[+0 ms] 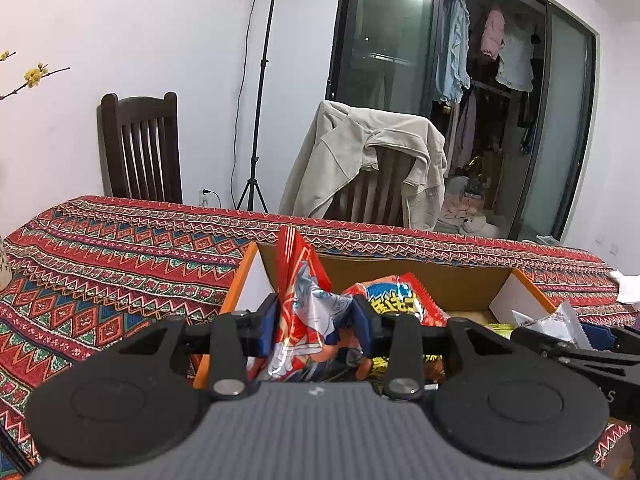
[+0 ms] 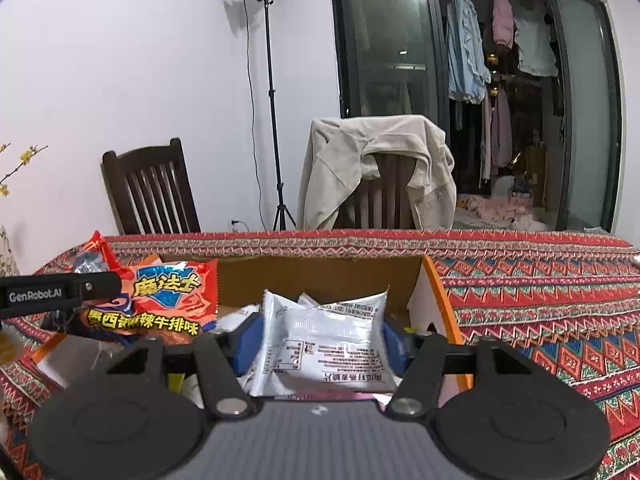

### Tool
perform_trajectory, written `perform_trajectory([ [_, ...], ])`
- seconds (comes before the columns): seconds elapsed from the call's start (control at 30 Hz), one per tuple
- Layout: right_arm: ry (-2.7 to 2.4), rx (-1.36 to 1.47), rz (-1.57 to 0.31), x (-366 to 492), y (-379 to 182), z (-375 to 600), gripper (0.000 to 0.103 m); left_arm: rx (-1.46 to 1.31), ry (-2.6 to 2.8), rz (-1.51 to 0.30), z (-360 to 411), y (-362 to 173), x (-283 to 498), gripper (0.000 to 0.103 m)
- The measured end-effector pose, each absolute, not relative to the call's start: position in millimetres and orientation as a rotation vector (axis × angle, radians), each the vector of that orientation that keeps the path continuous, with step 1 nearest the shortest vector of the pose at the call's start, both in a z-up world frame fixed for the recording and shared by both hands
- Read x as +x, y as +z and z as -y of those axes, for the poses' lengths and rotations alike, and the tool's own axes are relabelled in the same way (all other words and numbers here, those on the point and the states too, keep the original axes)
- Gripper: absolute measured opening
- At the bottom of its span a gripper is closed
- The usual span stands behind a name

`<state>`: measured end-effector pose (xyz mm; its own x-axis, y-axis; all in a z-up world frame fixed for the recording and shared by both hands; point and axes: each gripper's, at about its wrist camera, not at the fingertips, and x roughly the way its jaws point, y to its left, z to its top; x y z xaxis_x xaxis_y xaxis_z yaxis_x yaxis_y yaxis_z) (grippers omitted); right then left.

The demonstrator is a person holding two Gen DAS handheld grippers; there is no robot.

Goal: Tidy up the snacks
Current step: 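Carry both packets into the orange box and open both grippers, then move both tools back over the white sachets on the table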

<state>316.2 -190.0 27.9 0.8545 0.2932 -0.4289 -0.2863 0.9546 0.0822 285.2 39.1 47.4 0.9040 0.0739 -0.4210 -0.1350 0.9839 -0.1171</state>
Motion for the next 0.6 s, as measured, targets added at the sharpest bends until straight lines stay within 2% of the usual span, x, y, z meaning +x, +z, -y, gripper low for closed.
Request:
perform_trajectory([
  [0.07, 0.308, 0.016, -0.454, 315.5, 27.9, 191.2, 0.075, -0.147, 0.109, -0.411, -39.9, 48.3, 282.3, 0.066],
  [0.1, 0.314, 0.015, -0.455, 314.8, 28.0, 191.0, 0.083, -0.152, 0.112, -0.402, -41.6, 49.7, 282.3, 0.075],
  [0.13, 0.317, 0.016, -0.453, 313.9, 28.3, 190.9, 0.095, -0.157, 0.121, -0.387, -42.8, 50.9, 280.3, 0.091],
  [0.17, 0.316, 0.019, -0.447, 312.2, 27.9, 191.0, 0.100, -0.157, 0.130, -0.374, -43.2, 51.9, 278.7, 0.102],
  [0.2, 0.315, 0.022, -0.440, 311.1, 27.9, 191.3, 0.103, -0.155, 0.136, -0.362, -43.4, 53.0, 276.9, 0.103],
  [0.6, 0.321, 0.040, -0.433, 303.7, 35.2, 195.0, 0.103, -0.154, 0.153, -0.364, -39.9, 60.2, 273.3, 0.103],
])
